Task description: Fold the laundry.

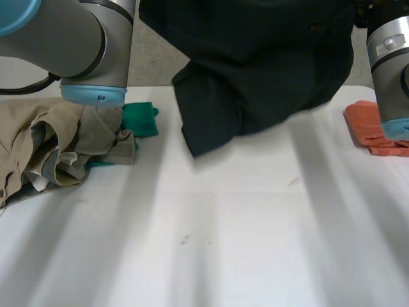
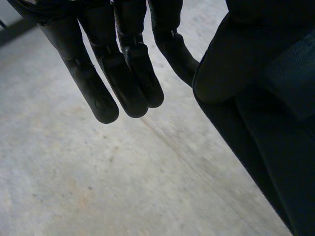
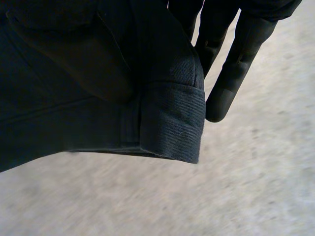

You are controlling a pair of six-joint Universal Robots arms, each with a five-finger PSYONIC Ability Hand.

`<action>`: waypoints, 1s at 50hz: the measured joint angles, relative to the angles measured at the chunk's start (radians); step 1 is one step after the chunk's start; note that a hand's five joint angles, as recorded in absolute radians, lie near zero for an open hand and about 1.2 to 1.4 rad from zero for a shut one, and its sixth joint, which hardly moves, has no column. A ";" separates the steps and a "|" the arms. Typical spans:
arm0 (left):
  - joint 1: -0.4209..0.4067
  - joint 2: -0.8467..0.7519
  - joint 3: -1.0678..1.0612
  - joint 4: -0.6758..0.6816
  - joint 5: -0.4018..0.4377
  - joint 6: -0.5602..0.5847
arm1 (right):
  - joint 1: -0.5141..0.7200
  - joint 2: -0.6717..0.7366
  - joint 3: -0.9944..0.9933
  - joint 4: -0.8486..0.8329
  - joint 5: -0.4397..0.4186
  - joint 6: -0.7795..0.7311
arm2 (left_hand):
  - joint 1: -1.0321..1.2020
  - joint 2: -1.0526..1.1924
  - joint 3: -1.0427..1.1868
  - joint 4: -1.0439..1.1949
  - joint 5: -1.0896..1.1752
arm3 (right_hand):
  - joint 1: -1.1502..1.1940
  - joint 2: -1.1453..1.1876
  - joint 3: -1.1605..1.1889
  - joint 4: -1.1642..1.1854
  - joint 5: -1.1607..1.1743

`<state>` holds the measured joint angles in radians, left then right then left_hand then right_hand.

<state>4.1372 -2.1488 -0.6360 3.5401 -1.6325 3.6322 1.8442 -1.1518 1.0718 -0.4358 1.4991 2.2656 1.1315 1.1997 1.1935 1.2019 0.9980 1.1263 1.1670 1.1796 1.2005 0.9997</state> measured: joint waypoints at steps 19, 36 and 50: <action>-0.025 0.079 -0.746 -0.005 0.008 -0.053 | -0.015 0.020 0.425 0.096 -0.094 0.026 | 0.000 0.000 0.000 0.000 0.000 | 0.000 0.000 0.013 0.000 0.006; -0.096 0.314 -1.162 -0.181 0.006 -0.105 | -0.059 -0.058 0.635 0.505 -0.106 0.024 | 0.000 0.000 0.000 0.000 0.000 | -0.525 -0.586 -0.585 -0.596 -0.586; -0.149 0.354 -1.151 -0.219 0.003 -0.133 | -0.218 -0.172 0.676 0.577 -0.211 0.258 | 0.000 0.000 0.000 0.000 0.005 | -0.649 -0.712 -0.720 -0.760 -0.754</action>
<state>3.9884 -1.7953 -1.7867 3.3210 -1.6298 3.4996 1.6257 -1.3242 1.7474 0.1414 1.2885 2.5238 1.1317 1.2001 1.1939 1.2019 1.0031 0.4778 0.4545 0.4598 0.4410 0.2458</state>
